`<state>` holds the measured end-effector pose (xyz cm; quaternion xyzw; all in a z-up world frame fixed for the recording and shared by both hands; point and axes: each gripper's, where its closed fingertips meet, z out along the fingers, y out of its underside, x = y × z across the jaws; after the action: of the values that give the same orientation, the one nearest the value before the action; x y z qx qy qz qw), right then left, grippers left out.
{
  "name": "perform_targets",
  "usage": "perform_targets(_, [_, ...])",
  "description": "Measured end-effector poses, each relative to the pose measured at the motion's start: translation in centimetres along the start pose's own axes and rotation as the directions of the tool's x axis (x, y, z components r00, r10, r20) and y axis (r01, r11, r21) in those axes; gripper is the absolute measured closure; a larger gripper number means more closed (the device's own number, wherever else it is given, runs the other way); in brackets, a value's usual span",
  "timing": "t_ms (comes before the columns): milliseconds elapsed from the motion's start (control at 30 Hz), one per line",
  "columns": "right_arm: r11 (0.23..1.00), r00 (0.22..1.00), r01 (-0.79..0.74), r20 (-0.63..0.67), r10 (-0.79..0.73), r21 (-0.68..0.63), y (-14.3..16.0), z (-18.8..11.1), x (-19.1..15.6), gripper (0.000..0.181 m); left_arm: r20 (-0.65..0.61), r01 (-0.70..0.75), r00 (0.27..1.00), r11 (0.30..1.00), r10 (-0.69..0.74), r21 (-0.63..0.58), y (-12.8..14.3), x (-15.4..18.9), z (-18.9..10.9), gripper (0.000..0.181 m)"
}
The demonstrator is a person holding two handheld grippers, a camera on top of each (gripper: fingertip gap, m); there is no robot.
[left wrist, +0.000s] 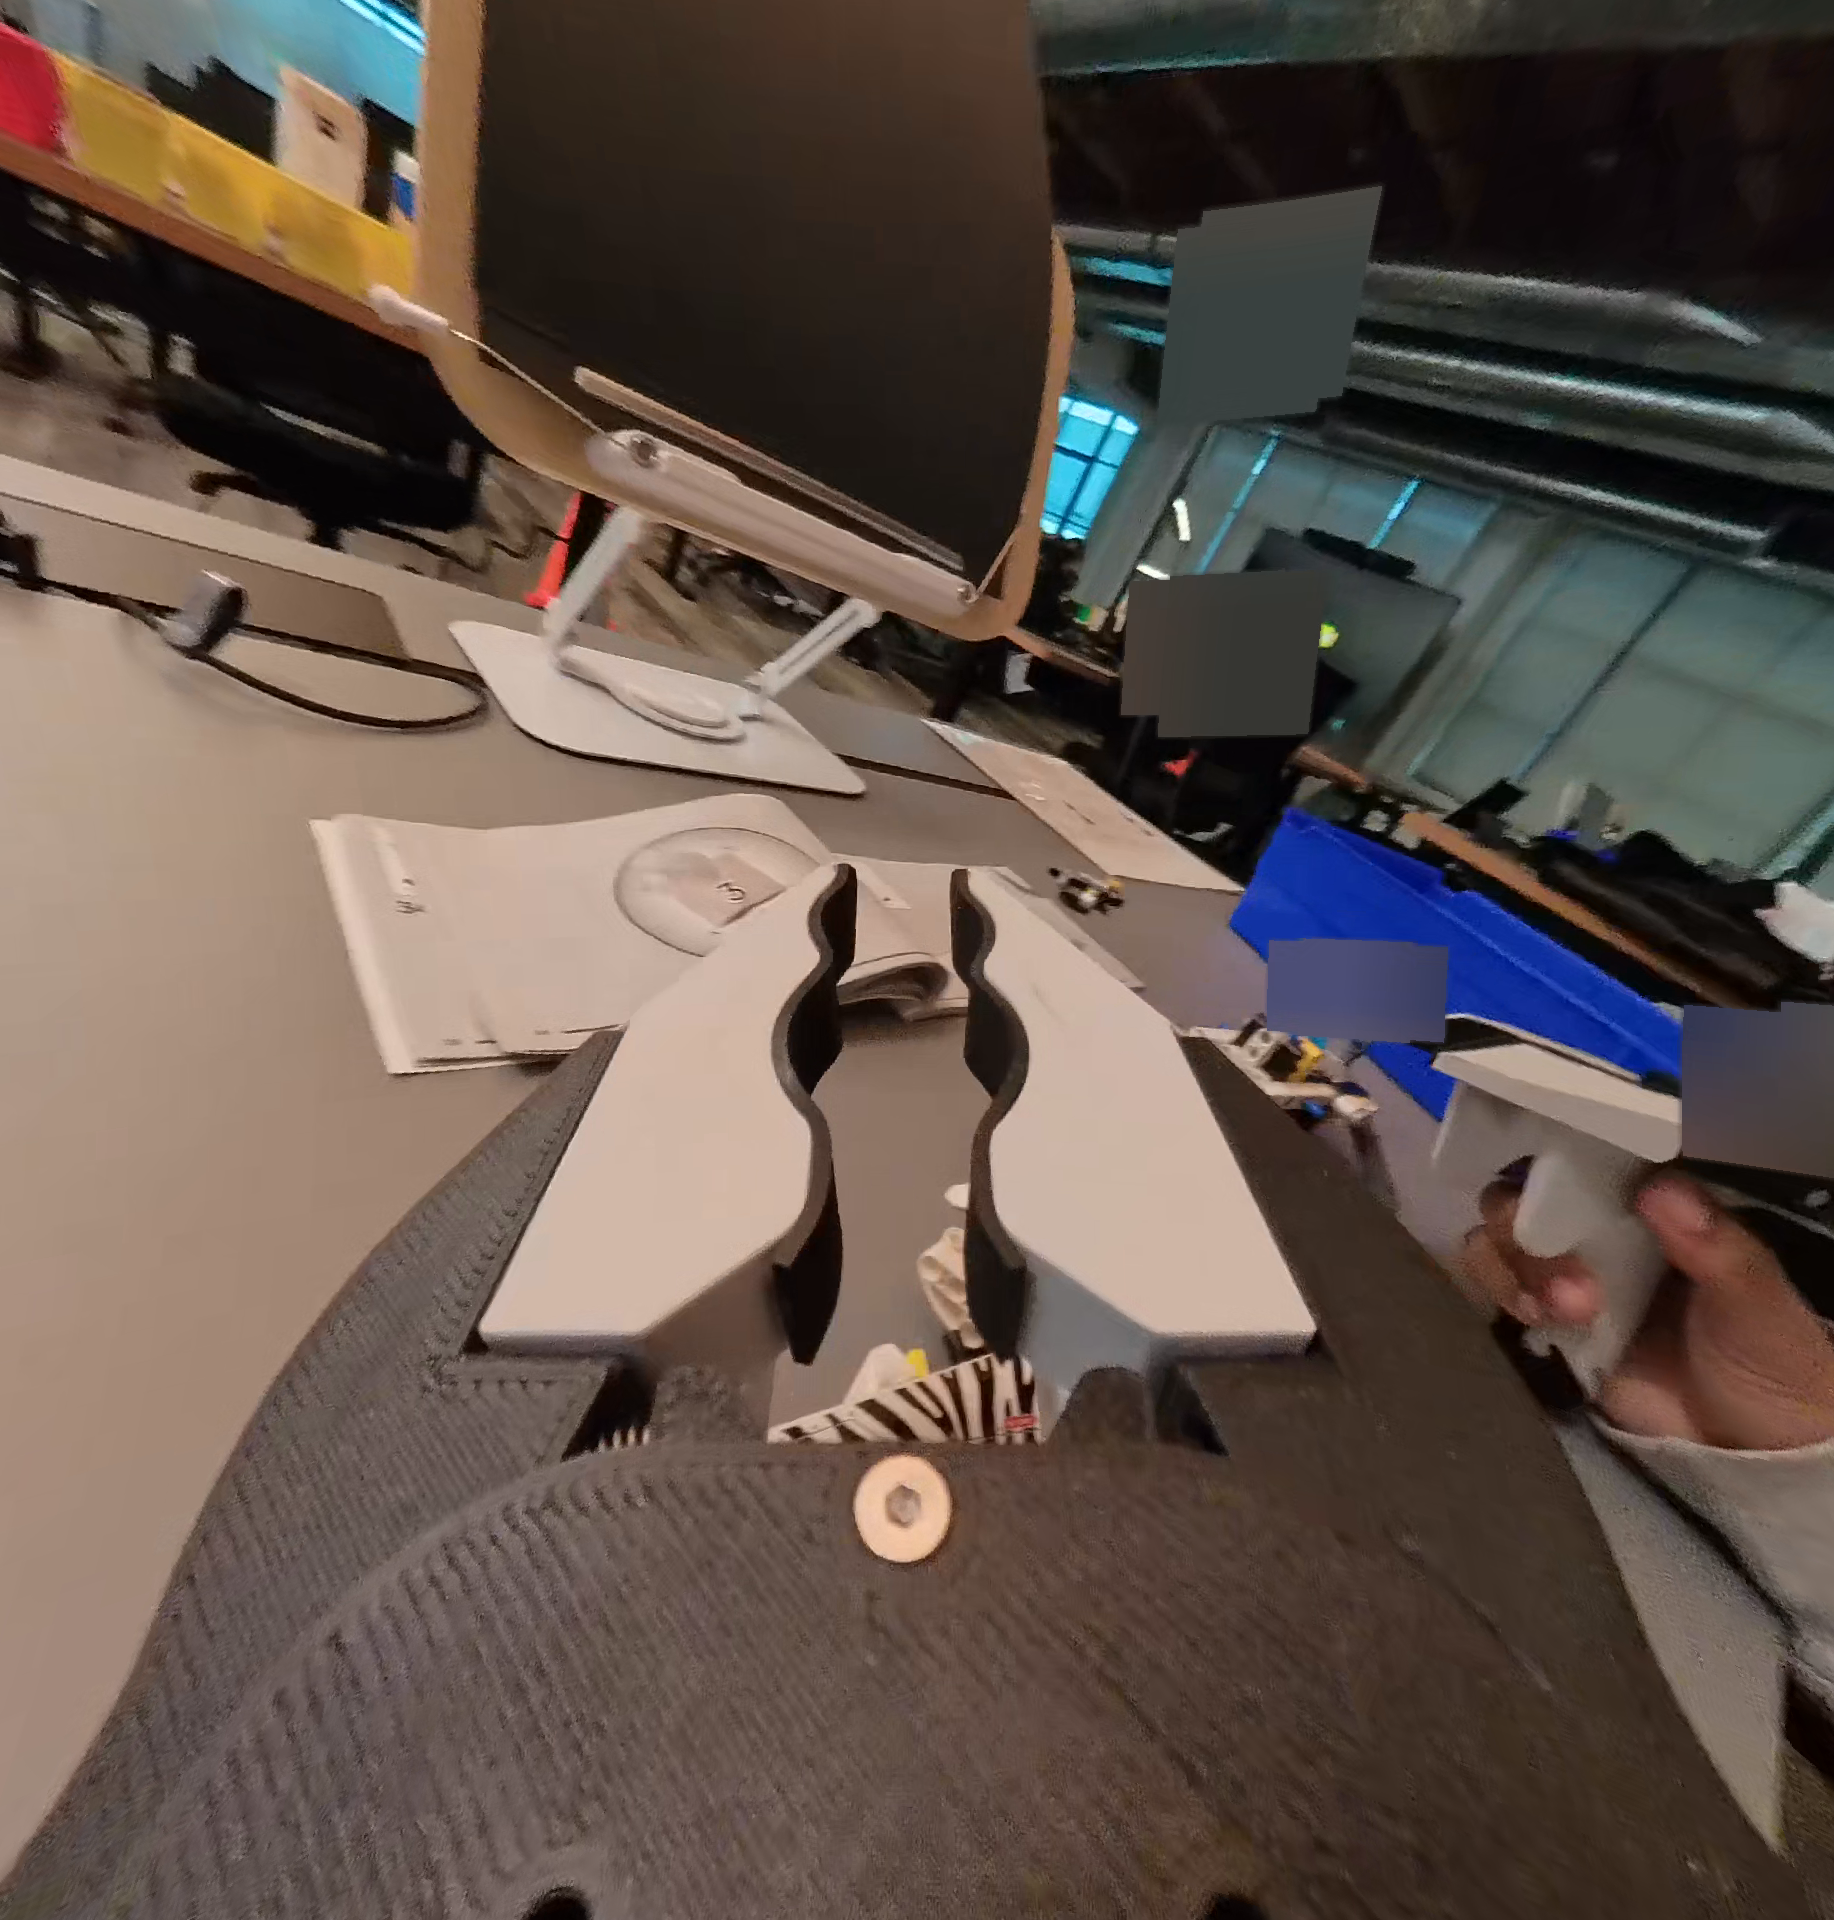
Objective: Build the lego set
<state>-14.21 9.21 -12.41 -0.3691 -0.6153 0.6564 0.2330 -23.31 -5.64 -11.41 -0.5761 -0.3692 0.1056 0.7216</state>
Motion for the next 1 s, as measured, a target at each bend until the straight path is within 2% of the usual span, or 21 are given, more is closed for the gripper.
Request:
perform_targets(100, [0.999,0.999,0.039,-0.033,-0.040,-0.028,0.3,0.8,0.2,0.166,0.031,-0.067,0.997,0.998,0.067,-0.006,0.2,-0.1,0.0,0.165])
perform_targets(167, [0.995,0.995,0.079,-0.055,-0.082,-0.056,0.7,1.2,0.1,0.164,0.035,-0.130,0.991,0.991,0.130,-0.017,0.4,0.1,0.1,0.178])
perform_targets(233, [0.990,0.988,0.118,-0.095,-0.125,-0.073,0.9,1.4,0.3,0.152,0.048,-0.169,0.984,0.985,0.170,-0.024,0.5,0.1,0.2,0.181])
perform_targets(400, [0.983,0.976,0.169,-0.126,-0.176,-0.070,0.9,1.4,0.1,0.135,0.023,-0.133,0.991,0.990,0.134,-0.043,0.9,0.2,0.4,0.181])
perform_targets(1000, [0.959,0.959,0.256,-0.095,-0.267,-0.119,1.7,1.8,-1.2,0.140,0.033,-0.128,0.991,0.991,0.130,-0.045,1.0,0.1,0.7,0.181])
